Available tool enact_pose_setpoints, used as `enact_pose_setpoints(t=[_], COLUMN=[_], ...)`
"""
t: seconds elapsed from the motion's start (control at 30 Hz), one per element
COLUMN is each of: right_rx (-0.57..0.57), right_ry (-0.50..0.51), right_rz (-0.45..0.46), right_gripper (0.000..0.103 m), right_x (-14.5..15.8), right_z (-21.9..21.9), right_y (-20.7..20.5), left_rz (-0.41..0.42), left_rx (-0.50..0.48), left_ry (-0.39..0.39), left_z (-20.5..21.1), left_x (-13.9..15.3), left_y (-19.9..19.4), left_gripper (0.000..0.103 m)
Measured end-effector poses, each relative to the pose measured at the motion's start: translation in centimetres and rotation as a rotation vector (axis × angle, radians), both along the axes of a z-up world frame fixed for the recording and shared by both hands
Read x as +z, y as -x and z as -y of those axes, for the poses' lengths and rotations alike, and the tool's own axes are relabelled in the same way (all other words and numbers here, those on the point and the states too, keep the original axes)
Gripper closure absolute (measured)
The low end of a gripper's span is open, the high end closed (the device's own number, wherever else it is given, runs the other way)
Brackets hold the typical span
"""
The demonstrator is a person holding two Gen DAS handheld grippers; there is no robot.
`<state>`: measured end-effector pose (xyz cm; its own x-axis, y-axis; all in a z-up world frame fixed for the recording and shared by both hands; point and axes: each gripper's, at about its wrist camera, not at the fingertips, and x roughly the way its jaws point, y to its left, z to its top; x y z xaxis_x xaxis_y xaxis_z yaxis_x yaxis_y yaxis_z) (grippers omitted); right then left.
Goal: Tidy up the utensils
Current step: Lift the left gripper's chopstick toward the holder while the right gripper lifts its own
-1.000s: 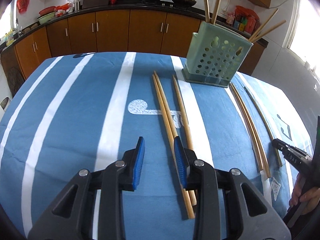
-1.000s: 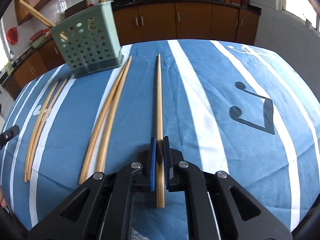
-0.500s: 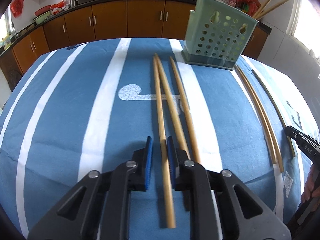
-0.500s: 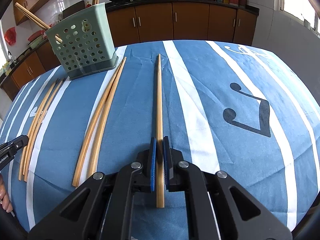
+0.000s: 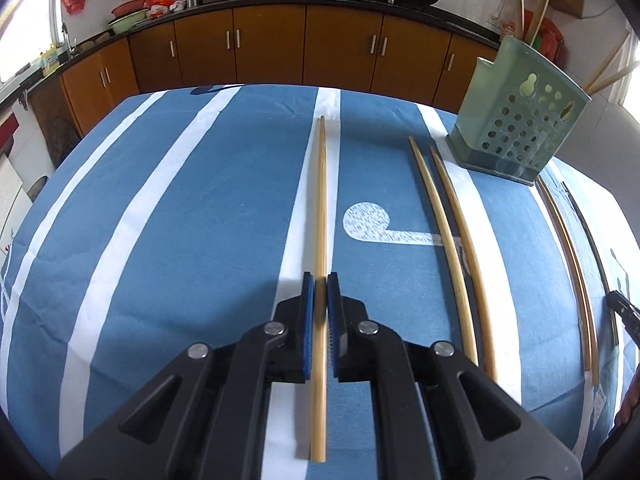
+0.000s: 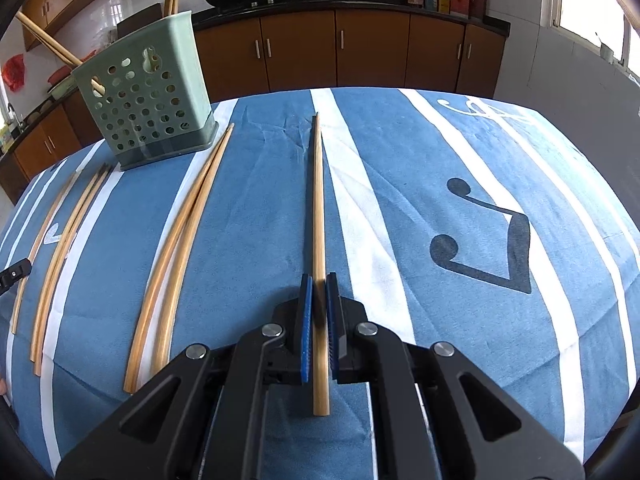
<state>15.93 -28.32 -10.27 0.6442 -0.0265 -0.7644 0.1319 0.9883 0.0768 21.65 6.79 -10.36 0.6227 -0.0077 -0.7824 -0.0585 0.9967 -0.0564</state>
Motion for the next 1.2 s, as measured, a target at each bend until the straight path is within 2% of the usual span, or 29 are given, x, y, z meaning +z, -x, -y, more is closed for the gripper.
enact_pose_setpoints(t=[0.13,0.7,0.8,1.2], right_rx=[0.0,0.005,0.014,0.034], right_ry=[0.002,0.009,0.008,-0.003], right_rz=[-0.001,-0.004,-0.004,0.004], right_gripper=[0.095,0.095,0.095,0.095], right_x=[0.0,0.1,0.1,0.1], right_z=[0.0,-0.2,-0.3,-0.3], right_y=[0.0,0.1,0.6,2.1], left_rz=[0.008,0.01,0.006,0.007], left_rx=[-0.011,-0.013,-0.03,-0.046], left_ry=[-0.028,-0.006,-0.025,-0.013], left_z=[0.6,0.2,0.5,0.5], left_x=[0.0,-0.2,-0.2,-0.2], left_y=[0.1,0.2,0.8,3.5], left_gripper=[0.093,0.093,0.093,0.095])
